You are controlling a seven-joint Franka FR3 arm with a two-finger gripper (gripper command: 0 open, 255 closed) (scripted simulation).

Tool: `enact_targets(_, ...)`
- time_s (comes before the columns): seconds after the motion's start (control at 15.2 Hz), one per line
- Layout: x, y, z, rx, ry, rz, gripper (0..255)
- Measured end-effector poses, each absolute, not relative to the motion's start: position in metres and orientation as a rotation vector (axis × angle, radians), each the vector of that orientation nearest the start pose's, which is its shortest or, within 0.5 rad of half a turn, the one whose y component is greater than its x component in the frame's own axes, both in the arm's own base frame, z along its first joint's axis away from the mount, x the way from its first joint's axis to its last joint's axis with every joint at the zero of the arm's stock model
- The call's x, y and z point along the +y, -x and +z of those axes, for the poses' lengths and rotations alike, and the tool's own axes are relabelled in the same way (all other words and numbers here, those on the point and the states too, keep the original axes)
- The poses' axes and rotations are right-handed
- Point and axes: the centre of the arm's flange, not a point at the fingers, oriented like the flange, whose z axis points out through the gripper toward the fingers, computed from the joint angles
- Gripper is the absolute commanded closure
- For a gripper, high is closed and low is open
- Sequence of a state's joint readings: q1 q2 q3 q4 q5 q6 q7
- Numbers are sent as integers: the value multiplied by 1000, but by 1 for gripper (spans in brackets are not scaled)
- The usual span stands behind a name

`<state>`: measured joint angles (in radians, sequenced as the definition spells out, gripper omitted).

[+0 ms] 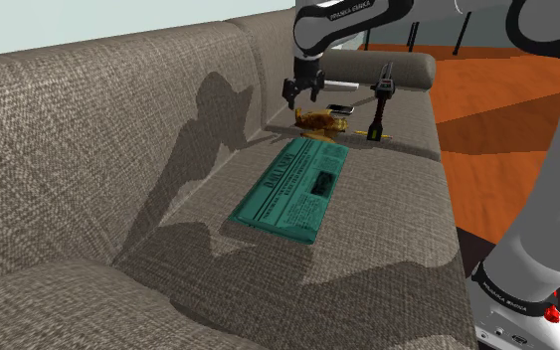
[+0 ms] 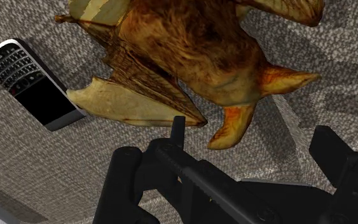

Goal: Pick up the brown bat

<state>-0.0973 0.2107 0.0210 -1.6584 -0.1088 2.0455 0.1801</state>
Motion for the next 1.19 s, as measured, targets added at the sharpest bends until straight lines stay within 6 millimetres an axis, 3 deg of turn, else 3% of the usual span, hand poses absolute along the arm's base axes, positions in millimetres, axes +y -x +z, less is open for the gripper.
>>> enact_targets(0.2,-64,-660,490,365,3191,-308,0)
enact_targets(0.59,-63,-661,460,367,3190,-311,0)
enact_targets(0.66,-63,-662,458,367,3190,-311,255)
enact_targets(1.19,-64,-663,457,367,3190,-312,255)
